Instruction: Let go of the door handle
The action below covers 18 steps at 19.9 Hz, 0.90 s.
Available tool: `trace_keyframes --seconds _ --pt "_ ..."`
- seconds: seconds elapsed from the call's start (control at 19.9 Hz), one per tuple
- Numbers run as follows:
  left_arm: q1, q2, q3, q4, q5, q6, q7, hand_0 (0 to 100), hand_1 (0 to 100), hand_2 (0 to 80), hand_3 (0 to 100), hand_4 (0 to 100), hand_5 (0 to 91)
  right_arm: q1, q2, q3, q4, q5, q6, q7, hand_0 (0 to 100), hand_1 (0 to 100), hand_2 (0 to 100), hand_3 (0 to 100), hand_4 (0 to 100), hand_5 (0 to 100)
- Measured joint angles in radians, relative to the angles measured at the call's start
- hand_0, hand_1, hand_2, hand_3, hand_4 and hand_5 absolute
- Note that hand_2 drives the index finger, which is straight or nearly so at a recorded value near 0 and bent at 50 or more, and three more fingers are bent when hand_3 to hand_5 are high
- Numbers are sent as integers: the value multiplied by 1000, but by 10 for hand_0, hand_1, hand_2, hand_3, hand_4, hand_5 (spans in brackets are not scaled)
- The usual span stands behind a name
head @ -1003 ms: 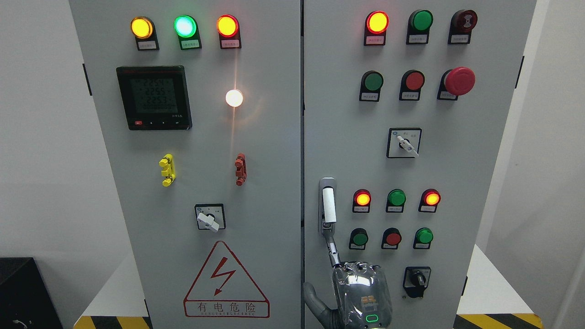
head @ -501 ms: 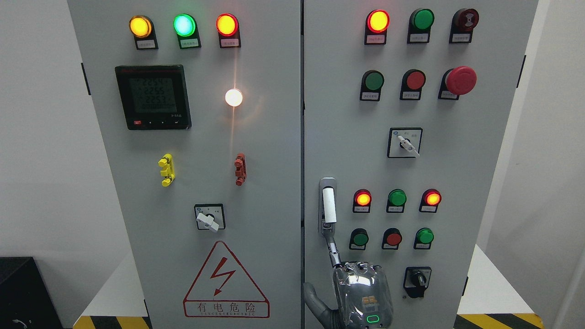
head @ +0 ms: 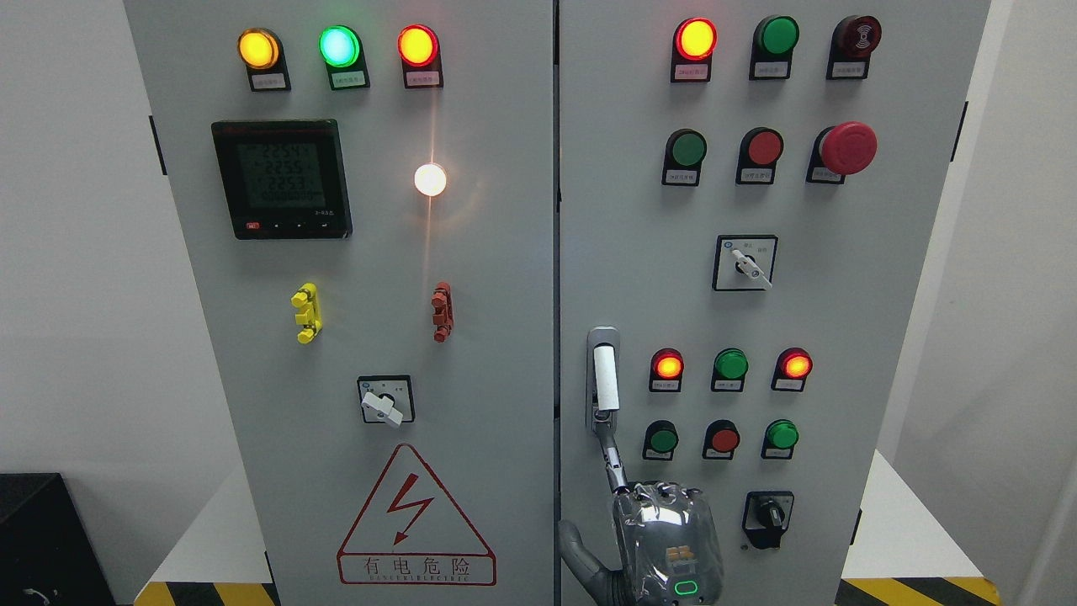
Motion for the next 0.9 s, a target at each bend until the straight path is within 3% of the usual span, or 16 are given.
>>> trace_keyframes --seconds 0.7,0.9 --pt "0 0 0 0 0 0 0 120 556 0 0 0 0 -3 -1 0 -61 -1 -3 3 345 242 32 1000 1000 1000" --pt "0 0 0 0 0 0 0 120 556 0 0 0 0 -1 -2 0 -73 -3 -3 0 351 241 93 1000 1000 1000"
